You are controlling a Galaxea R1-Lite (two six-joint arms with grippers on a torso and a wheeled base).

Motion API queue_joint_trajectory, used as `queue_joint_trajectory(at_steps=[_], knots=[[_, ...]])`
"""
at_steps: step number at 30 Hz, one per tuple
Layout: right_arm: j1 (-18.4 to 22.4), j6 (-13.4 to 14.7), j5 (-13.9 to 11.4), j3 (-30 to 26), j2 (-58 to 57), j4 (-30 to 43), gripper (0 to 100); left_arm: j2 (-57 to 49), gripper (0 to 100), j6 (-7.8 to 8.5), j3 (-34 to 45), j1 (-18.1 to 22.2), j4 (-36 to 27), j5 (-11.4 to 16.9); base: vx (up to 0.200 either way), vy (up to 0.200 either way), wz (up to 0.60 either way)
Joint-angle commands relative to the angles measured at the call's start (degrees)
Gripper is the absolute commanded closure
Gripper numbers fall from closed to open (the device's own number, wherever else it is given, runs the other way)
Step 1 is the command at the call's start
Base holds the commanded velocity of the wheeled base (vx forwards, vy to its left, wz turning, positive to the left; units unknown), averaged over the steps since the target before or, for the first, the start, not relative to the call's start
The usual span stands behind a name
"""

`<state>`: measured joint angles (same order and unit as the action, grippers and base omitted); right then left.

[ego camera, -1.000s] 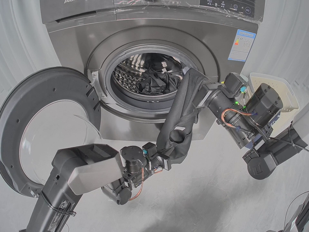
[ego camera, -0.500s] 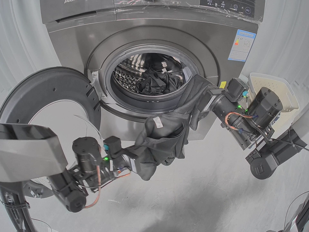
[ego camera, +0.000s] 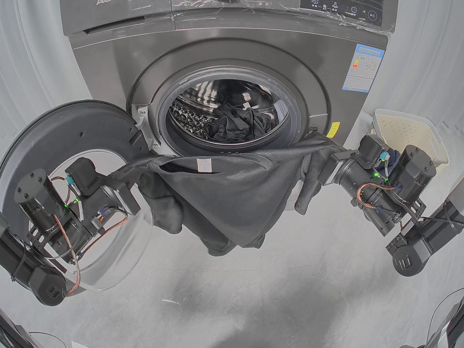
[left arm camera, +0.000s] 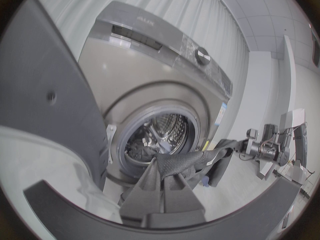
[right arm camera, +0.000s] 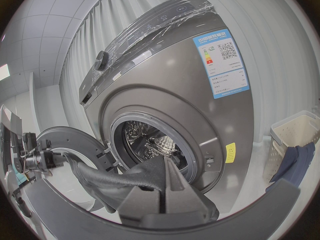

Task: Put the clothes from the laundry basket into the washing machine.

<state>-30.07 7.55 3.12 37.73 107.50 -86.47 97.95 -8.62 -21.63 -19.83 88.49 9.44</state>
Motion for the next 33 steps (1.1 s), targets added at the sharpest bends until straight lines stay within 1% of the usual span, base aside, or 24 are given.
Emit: queue_joint_trajectory(at_steps=[1,6,9,10,12,15,21,33], knots=[[1.5,-0.1,-0.8,-1.3,-1.9,0.0,100,-4.0,100,-0.08,-1.8,0.0,0.0,-0.2,0.0,0.0,0.0],[2.3,-0.7,-1.4,-3.8,-3.5,0.7,100,-4.5,100,-0.17,-4.7,-0.5,0.0,-0.8,0.0,0.0,0.0],[3.5,-1.9,-2.5,-5.6,-3.7,0.4,100,-4.5,100,-0.08,-5.8,-0.9,0.0,-2.4,0.0,0.0,0.0],[3.5,-1.9,-2.5,-5.6,-3.7,0.4,100,-4.5,100,-0.08,-5.8,-0.9,0.0,-2.4,0.0,0.0,0.0],[4.4,-2.4,-2.8,-5.2,-4.3,0.1,100,-4.3,100,-0.08,-5.4,-2.6,0.0,-3.0,0.0,0.0,0.0],[4.6,-2.4,-2.9,-4.8,-5.6,0.4,100,-3.9,100,0.01,-5.3,-2.9,0.0,-3.1,0.0,0.0,0.0],[4.6,-2.6,-3.6,-4.5,-7.8,1.0,100,-3.6,100,0.09,-4.5,-3.0,0.0,-3.1,0.0,0.0,0.0],[4.8,-2.6,-3.6,-4.2,-8.4,1.0,100,-3.1,100,0.09,-4.0,-2.9,0.0,-3.1,0.0,0.0,0.0]])
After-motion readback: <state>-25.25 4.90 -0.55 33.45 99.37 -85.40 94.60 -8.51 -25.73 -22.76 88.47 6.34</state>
